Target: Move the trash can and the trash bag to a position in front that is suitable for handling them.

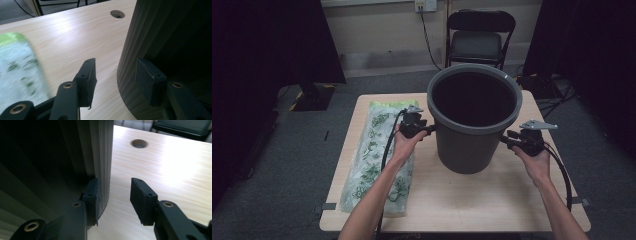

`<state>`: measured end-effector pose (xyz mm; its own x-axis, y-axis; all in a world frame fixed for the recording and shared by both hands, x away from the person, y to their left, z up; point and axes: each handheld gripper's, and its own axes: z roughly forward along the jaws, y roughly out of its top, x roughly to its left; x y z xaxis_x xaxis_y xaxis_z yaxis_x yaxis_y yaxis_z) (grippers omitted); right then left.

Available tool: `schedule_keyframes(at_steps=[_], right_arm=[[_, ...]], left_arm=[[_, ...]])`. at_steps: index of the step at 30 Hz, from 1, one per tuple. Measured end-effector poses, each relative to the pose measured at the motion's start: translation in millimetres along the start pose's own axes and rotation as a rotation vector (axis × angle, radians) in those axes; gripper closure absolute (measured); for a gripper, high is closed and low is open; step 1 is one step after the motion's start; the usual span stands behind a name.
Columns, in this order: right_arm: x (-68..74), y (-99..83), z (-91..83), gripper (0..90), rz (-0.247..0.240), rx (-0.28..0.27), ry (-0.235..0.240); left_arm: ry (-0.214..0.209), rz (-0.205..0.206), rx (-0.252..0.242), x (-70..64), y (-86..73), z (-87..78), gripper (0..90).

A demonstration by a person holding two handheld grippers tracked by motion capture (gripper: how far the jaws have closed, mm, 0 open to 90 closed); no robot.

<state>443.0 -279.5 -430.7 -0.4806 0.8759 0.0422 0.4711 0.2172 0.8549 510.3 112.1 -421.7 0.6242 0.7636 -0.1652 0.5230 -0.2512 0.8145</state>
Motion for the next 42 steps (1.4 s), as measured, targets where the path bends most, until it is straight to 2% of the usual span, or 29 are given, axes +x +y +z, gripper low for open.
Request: schedule_keyframes(at_steps=[2, 4, 6, 7, 9, 10, 11, 12, 13, 14, 16, 18, 19, 21, 23, 26, 31, 34, 38, 42], right_arm=[[8.5, 1.5, 2.5, 60.3, -0.009, 0.005, 0.024], [15.8, 3.6, 4.6, 60.5, -0.012, 0.015, 0.056], [21.3, 6.7, 7.3, 57.7, -0.043, 0.024, 0.073], [22.5, 9.1, 9.2, 55.0, -0.050, 0.025, 0.074], [19.9, 16.2, 15.8, 51.8, -0.042, 0.032, 0.050], [16.8, 21.1, 20.3, 49.1, -0.036, 0.035, 0.033], [13.3, 26.5, 25.1, 45.7, -0.020, 0.033, 0.013], [10.3, 32.2, 29.5, 43.7, 0.005, 0.024, 0.006], [8.3, 38.2, 33.2, 42.9, 0.009, 0.017, -0.001], [7.8, 43.8, 36.5, 42.0, 0.009, 0.014, -0.008], [5.3, 52.0, 40.6, 42.0, 0.022, 0.001, -0.016], [2.5, 54.1, 41.1, 40.1, 0.052, -0.007, 0.014], [2.6, 54.0, 41.1, 42.8, 0.057, -0.008, 0.020], [4.6, 53.1, 40.2, 46.2, 0.046, -0.018, 0.029], [6.2, 50.6, 38.9, 47.4, 0.053, -0.027, 0.043], [11.1, 47.3, 35.3, 48.0, 0.043, -0.024, 0.087], [27.6, 43.0, 26.8, 46.6, 0.006, -0.014, 0.116], [35.4, 40.2, 22.5, 46.4, -0.005, -0.012, 0.132], [42.9, 35.8, 15.5, 44.9, 0.006, -0.017, 0.169], [49.5, 33.5, 10.9, 44.9, -0.014, -0.014, 0.187]], left_arm=[[0.000, -0.003, -0.007, 4.8, -5.1, -8.9, 51.9], [0.009, 0.010, -0.004, 10.2, -8.8, -18.1, 51.6], [-0.005, 0.002, -0.002, 18.7, -11.3, -25.1, 48.2], [-0.008, -0.005, -0.009, 23.3, -11.7, -27.6, 43.3], [0.016, -0.036, -0.039, 30.8, -12.0, -30.6, 43.0], [0.023, -0.069, -0.059, 34.5, -12.1, -30.6, 42.8], [0.019, -0.081, -0.064, 38.1, -12.1, -29.4, 43.5], [0.031, -0.075, -0.061, 39.6, -12.1, -26.6, 43.4], [0.031, -0.073, -0.045, 41.2, -11.5, -23.5, 42.9], [0.015, -0.081, -0.037, 42.8, -10.1, -20.6, 40.6], [0.008, -0.084, -0.043, 41.6, -6.0, -17.6, 38.1], [-0.002, -0.071, -0.069, 36.7, -3.0, -17.2, 33.6], [0.011, -0.057, -0.067, 34.1, -1.8, -16.2, 31.9], [0.039, -0.057, -0.070, 30.2, -0.3, -14.9, 35.3], [0.027, -0.049, -0.064, 29.3, -0.8, -18.0, 40.0], [0.030, -0.020, -0.055, 26.3, -4.3, -27.3, 46.6], [0.044, -0.013, -0.043, 20.2, -17.0, -48.0, 45.5], [0.047, 0.010, -0.032, 16.5, -22.8, -59.7, 45.0], [0.024, 0.025, -0.037, 13.5, -29.8, -73.8, 44.4], [0.002, 0.035, -0.038, 11.4, -36.8, -82.5, 44.1]])
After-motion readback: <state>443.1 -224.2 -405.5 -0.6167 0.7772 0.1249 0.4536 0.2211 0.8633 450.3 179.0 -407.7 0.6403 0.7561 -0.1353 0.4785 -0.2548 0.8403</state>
